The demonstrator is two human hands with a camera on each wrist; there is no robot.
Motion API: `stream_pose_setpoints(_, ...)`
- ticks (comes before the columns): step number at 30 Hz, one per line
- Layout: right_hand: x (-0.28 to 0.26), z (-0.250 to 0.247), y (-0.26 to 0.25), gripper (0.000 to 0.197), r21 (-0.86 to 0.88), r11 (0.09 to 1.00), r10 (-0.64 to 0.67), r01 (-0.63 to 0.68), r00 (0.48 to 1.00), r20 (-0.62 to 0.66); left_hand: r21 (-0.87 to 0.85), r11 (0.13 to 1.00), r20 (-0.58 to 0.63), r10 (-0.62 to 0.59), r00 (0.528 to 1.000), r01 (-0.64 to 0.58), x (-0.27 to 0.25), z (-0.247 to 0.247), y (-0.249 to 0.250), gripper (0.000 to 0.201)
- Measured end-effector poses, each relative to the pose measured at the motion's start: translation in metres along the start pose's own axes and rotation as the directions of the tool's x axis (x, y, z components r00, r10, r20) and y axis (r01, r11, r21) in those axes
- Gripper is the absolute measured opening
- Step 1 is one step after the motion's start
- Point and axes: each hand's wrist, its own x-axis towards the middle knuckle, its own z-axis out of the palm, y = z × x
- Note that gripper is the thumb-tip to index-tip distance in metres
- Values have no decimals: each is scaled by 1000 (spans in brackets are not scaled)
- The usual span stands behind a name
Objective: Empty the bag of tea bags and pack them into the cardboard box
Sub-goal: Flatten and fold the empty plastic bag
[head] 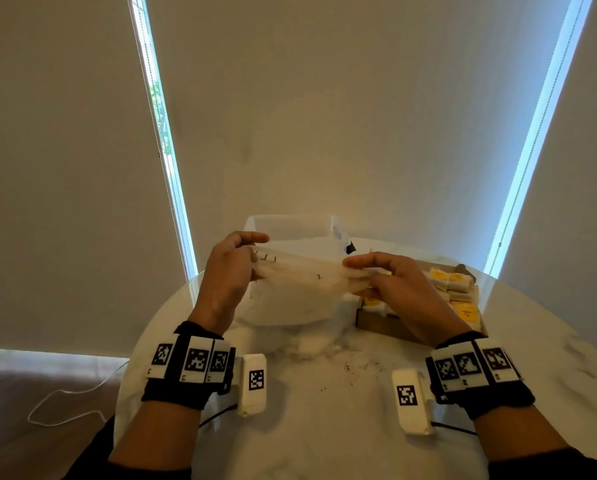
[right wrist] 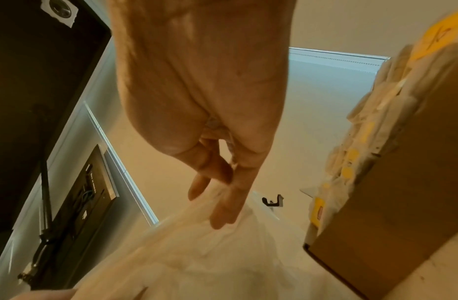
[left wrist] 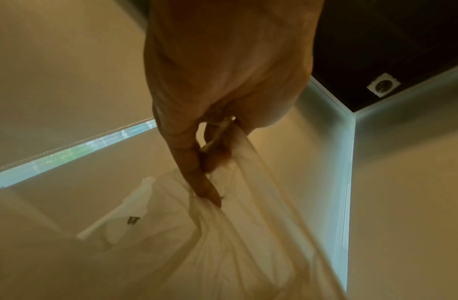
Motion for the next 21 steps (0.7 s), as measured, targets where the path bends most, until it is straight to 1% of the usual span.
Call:
stream_pose_setpoints(1, 0, -1, -1, 43, 27, 1000, -1, 2, 999, -35, 16, 1000, 36, -11, 999, 10, -1, -1, 2, 46)
stream_pose_setpoints(3, 1, -5, 0, 45, -2, 999, -39, 39, 991, -127, 47, 999, 80, 3, 997, -7, -4, -5, 7, 46)
stream_pose_setpoints(4, 1, -7, 0, 42, -8, 999, -52, 52, 990, -128, 39, 999, 97, 16, 995, -20, -5, -7, 9, 43)
stream_pose_setpoints(6, 0, -10, -1, 36, 20, 998, -67, 68, 997, -46, 16, 999, 137, 37, 990, -39, -7, -9, 14, 34)
stream_pose_setpoints(8, -2, -12, -2, 37, -1, 995, -102, 102, 995, 6, 14, 1000, 133, 14, 991, -16, -8, -11, 20, 31)
stream_pose_setpoints(10, -4, -13, -3, 33, -49, 987, -157, 156, 987, -17, -37, 997, 112, -67, 991, 72, -10, -16, 25, 33)
stream_pose_setpoints(11, -5, -13, -4, 28, -54, 982, -186, 183, 981, -48, -34, 996, 119, -73, 990, 78, -9, -20, 25, 34)
stream_pose_setpoints(12, -6, -14, -5, 23, -33, 978, -210, 208, 974, -83, -8, 999, 156, -49, 987, 51, -8, -25, 25, 34)
stream_pose_setpoints(13, -6, -14, -7, 20, 7, 973, -229, 231, 966, -120, 28, 999, 218, -22, 976, 17, -10, -31, 24, 34)
stream_pose_setpoints(15, -4, -15, -6, 19, 83, 963, -238, 257, 953, -189, 126, 991, 351, 2, 937, -49, -12, -38, 23, 40)
stream_pose_setpoints(16, -3, -15, -6, 20, 126, 959, -225, 255, 951, -211, 200, 975, 395, 12, 918, -98, -13, -39, 22, 42)
stream_pose_setpoints(17, -1, -14, -6, 21, 193, 950, -201, 244, 955, -218, 272, 951, 407, 27, 913, -150, -13, -38, 20, 41)
stream_pose_setpoints(18, -1, -13, -8, 24, 296, 927, -176, 232, 963, -202, 317, 929, 388, 56, 920, -190, -12, -36, 18, 36)
stream_pose_setpoints(20, 0, -8, -9, 32, 473, 863, -143, 180, 983, -114, 319, 914, 288, 160, 944, -252, -9, -33, 14, 22)
stream_pose_setpoints(21, -1, -5, -9, 38, 487, 862, -131, 142, 990, -57, 300, 916, 241, 196, 951, -265, -8, -33, 13, 19)
